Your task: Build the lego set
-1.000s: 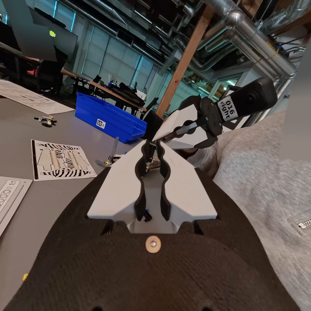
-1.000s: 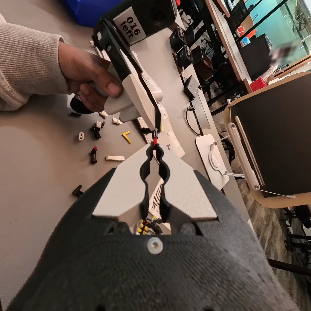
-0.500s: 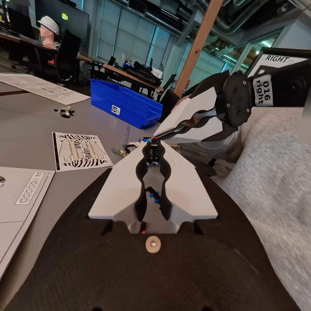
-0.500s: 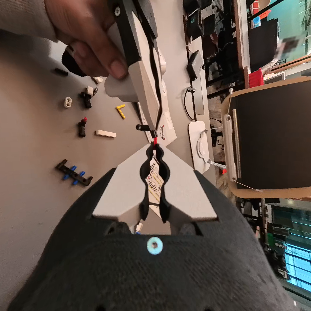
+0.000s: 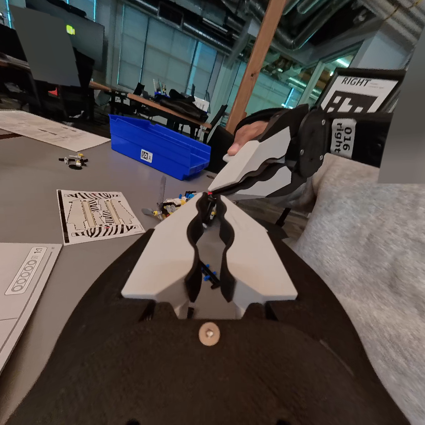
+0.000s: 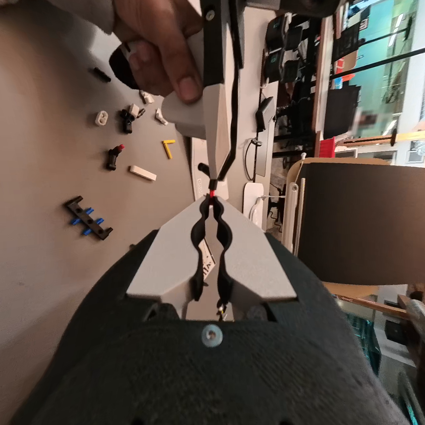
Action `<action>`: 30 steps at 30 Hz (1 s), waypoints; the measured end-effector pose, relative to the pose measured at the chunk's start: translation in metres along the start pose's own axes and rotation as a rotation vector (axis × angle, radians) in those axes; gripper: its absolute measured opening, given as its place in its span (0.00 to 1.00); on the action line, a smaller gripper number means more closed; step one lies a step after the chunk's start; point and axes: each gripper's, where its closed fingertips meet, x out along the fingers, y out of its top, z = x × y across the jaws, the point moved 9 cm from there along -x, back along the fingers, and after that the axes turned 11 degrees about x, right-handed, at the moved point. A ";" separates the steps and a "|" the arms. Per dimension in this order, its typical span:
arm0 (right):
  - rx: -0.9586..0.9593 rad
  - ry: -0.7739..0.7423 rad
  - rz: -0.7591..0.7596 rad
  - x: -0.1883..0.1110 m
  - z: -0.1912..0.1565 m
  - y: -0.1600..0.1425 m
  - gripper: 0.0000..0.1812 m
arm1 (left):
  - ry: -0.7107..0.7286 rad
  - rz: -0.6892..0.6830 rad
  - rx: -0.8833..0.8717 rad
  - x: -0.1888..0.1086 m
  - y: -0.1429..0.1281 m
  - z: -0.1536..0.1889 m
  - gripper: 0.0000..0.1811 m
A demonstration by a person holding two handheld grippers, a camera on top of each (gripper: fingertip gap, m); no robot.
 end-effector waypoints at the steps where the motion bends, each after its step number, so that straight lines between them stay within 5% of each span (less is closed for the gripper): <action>1: 0.003 -0.016 0.015 -0.001 0.001 0.001 0.00 | -0.006 0.020 -0.009 -0.001 0.001 0.000 0.03; 30: -0.108 -0.159 0.133 -0.008 0.007 0.012 0.00 | -0.210 0.253 -0.214 -0.005 0.009 -0.002 0.00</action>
